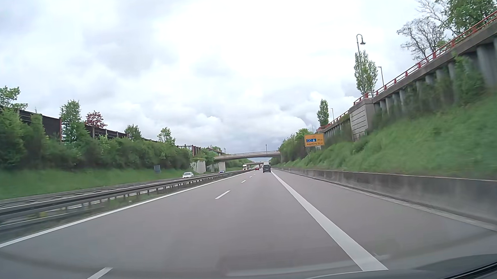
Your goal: Follow the waypoints while adhering to traffic rules and regulations
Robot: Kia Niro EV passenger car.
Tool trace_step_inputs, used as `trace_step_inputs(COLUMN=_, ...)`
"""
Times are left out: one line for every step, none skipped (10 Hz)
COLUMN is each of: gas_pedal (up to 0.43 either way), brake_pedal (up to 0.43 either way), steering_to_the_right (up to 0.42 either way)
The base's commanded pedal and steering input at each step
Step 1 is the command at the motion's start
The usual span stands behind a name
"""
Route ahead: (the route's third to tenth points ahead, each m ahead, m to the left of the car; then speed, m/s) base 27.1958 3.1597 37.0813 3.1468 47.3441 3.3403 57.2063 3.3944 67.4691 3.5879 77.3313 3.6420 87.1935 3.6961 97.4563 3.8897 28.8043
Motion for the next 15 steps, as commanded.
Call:
trace_step_inputs(gas_pedal=0.339, brake_pedal=0.012, steering_to_the_right=-0.001)
trace_step_inputs(gas_pedal=0.339, brake_pedal=0.012, steering_to_the_right=-0.001)
trace_step_inputs(gas_pedal=0.339, brake_pedal=0.012, steering_to_the_right=-0.001)
trace_step_inputs(gas_pedal=0.339, brake_pedal=0.012, steering_to_the_right=-0.002)
trace_step_inputs(gas_pedal=0.331, brake_pedal=0.012, steering_to_the_right=-0.003)
trace_step_inputs(gas_pedal=0.331, brake_pedal=0.012, steering_to_the_right=-0.004)
trace_step_inputs(gas_pedal=0.319, brake_pedal=0.012, steering_to_the_right=-0.003)
trace_step_inputs(gas_pedal=0.299, brake_pedal=0.012, steering_to_the_right=-0.003)
trace_step_inputs(gas_pedal=0.299, brake_pedal=0.012, steering_to_the_right=-0.003)
trace_step_inputs(gas_pedal=0.287, brake_pedal=0.012, steering_to_the_right=-0.003)
trace_step_inputs(gas_pedal=0.287, brake_pedal=0.012, steering_to_the_right=-0.004)
trace_step_inputs(gas_pedal=0.287, brake_pedal=0.012, steering_to_the_right=-0.003)
trace_step_inputs(gas_pedal=0.287, brake_pedal=0.012, steering_to_the_right=-0.004)
trace_step_inputs(gas_pedal=0.287, brake_pedal=0.012, steering_to_the_right=-0.003)
trace_step_inputs(gas_pedal=0.287, brake_pedal=0.012, steering_to_the_right=-0.003)
